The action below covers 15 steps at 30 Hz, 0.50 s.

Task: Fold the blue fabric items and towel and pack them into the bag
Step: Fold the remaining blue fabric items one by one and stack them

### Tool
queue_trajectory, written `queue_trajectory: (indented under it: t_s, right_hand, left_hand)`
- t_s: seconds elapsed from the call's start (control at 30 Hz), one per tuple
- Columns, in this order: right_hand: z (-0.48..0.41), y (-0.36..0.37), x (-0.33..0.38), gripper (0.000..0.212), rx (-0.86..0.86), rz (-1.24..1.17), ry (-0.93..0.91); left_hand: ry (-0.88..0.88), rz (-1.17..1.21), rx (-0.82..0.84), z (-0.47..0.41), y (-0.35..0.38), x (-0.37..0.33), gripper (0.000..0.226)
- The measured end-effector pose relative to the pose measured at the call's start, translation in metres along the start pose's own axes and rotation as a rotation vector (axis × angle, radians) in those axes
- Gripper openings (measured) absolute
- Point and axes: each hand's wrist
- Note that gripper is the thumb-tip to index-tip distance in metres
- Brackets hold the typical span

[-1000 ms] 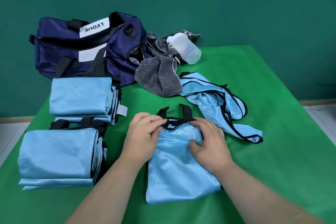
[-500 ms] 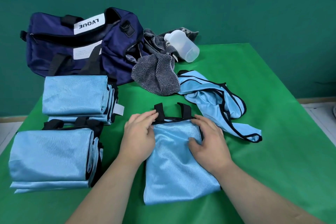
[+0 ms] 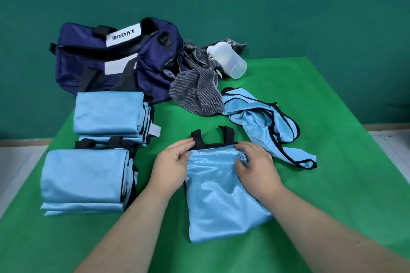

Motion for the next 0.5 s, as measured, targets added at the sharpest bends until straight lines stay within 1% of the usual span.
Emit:
queue_trajectory:
  t_s: [0.1, 0.17, 0.2, 0.23, 0.3, 0.33, 0.37, 0.4, 0.47, 0.5]
  right_hand:
    - [0.013, -0.024, 0.002, 0.039, 0.161, -0.056, 0.003]
    - [0.024, -0.038, 0.000, 0.045, 0.244, -0.065, -0.017]
    - [0.031, -0.044, 0.000, 0.048, 0.244, -0.078, -0.045]
    - [0.037, -0.047, 0.001, 0.048, 0.218, -0.090, -0.078]
    - [0.047, -0.045, 0.008, 0.048, 0.166, -0.043, -0.161]
    - [0.052, -0.040, 0.014, 0.049, 0.174, 0.033, -0.218]
    - [0.055, -0.033, 0.018, 0.051, 0.209, 0.126, -0.273]
    - [0.058, -0.025, 0.021, 0.056, 0.257, 0.220, -0.308]
    - [0.058, -0.013, 0.019, 0.068, 0.361, 0.394, -0.300]
    - [0.057, -0.011, 0.015, 0.074, 0.398, 0.464, -0.291]
  left_hand:
    - [-0.031, 0.011, 0.020, 0.030, -0.009, -0.002, 0.031]
    - [-0.023, -0.033, -0.026, 0.048, -0.010, -0.002, 0.029]
    - [0.001, -0.090, -0.064, 0.056, -0.008, -0.001, 0.028]
    - [0.047, -0.163, -0.099, 0.064, -0.007, 0.000, 0.027]
    - [0.245, -0.312, -0.131, 0.079, -0.003, -0.003, 0.027]
    - [0.367, -0.395, -0.091, 0.084, 0.001, -0.006, 0.028]
    - [0.462, -0.493, -0.004, 0.088, 0.005, -0.008, 0.032]
    - [0.516, -0.608, 0.110, 0.089, 0.008, -0.011, 0.041]
    - [0.487, -0.840, 0.314, 0.085, 0.008, -0.013, 0.061]
    - [0.466, -0.917, 0.375, 0.080, 0.006, -0.012, 0.067]
Point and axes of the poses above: each hand's wrist, its own z-axis away from the middle knuckle, its own y-axis out of the palm, x = y × z, and after that the axes turned 6 degrees about -z, right-handed
